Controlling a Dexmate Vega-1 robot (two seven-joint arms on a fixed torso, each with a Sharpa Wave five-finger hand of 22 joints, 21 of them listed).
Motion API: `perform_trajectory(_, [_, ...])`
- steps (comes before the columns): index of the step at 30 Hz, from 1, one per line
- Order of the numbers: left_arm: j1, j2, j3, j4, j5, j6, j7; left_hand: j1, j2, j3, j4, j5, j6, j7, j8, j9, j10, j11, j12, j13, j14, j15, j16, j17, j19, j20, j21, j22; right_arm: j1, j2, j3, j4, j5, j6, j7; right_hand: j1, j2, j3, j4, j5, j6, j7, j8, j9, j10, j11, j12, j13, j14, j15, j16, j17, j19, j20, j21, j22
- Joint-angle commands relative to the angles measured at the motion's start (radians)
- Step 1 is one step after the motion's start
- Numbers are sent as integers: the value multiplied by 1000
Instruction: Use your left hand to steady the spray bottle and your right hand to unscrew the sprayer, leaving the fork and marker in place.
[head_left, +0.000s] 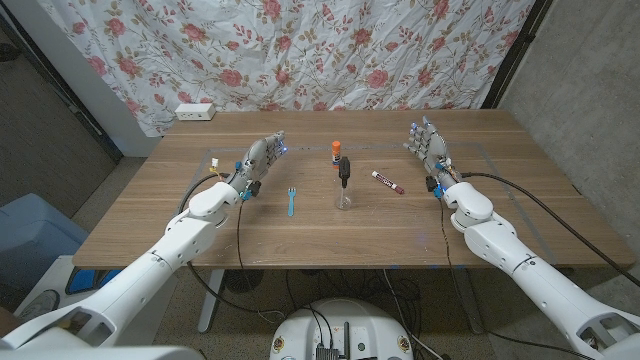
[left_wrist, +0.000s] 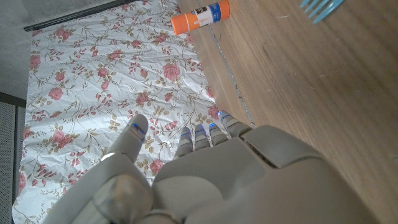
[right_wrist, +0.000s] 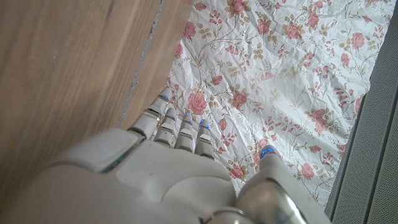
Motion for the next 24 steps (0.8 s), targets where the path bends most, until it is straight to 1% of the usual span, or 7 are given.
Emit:
perform_trajectory(1, [41, 54, -7, -75, -12, 39, -12, 26, -7, 2, -27, -1, 10, -6, 6, 4, 8, -9, 5, 4, 4, -13, 4, 2, 7, -20, 1, 2, -15, -14, 11, -5, 12, 7, 20, 2, 13, 8, 0, 7, 10, 2, 8, 4, 8, 3, 6, 2, 8, -3, 5, 0, 3, -6, 4, 2])
perform_trajectory(8, [43, 79, 0, -94, -14, 52, -47, 48, -20, 3, -58, 0, 18, -18, 11, 5, 17, -23, 7, 4, 12, -22, 6, 3, 9, -26, 1, 2, -20, -19, 17, 2, 16, 21, 31, 2, 14, 9, -1, 8, 10, 1, 7, 4, 8, 4, 5, 2, 8, -4, 6, -3, 3, -7, 4, 2])
perform_trajectory(13, [33, 82, 11, -71, -5, 27, -88, 66, -32, 4, -74, 0, 32, -30, 16, 5, 25, -33, 8, 5, 21, -28, 8, 3, 13, -30, 1, 2, -11, -15, 17, 26, 23, 31, 49, 2, 15, 10, -2, 8, 11, 0, 8, 4, 8, 3, 5, 2, 8, -4, 6, -5, 3, -8, 4, 2])
perform_trajectory(21, [62, 123, 6, -111, -1, 40, -96, 86, -49, 3, -83, 1, 52, -43, 23, 5, 42, -43, 11, 5, 31, -40, 8, 3, 23, -33, 3, 1, 11, 1, 6, 63, 19, 51, 70, 4, 17, 12, -4, 8, 11, 0, 7, 4, 8, 4, 5, 1, 8, -5, 6, -8, 4, -8, 4, 2])
perform_trajectory(22, [67, 131, 4, -120, -1, 47, -93, 91, -54, 4, -83, 1, 55, -48, 24, 6, 47, -49, 12, 5, 32, -41, 8, 3, 25, -33, 3, 1, 13, 2, 5, 67, 19, 52, 71, 4, 17, 13, -4, 8, 11, 1, 7, 4, 8, 4, 5, 1, 8, -5, 6, -8, 4, -8, 4, 2])
perform_trajectory(23, [72, 137, 2, -127, -1, 50, -91, 100, -60, 4, -84, 2, 62, -65, 25, 6, 49, -50, 11, 5, 36, -43, 9, 3, 27, -33, 2, 1, 15, 3, 4, 69, 18, 52, 71, 4, 18, 13, -4, 9, 11, 0, 7, 4, 8, 3, 5, 1, 7, -5, 5, -8, 4, -9, 4, 2])
perform_trajectory(24, [77, 139, 0, -131, -1, 48, -88, 116, -70, 5, -85, 3, 72, -94, 27, 6, 53, -51, 11, 5, 42, -46, 9, 3, 31, -34, 2, 1, 17, 4, 3, 71, 18, 51, 71, 4, 18, 13, -5, 9, 11, 0, 7, 4, 8, 3, 5, 1, 7, -6, 5, -9, 4, -9, 4, 2])
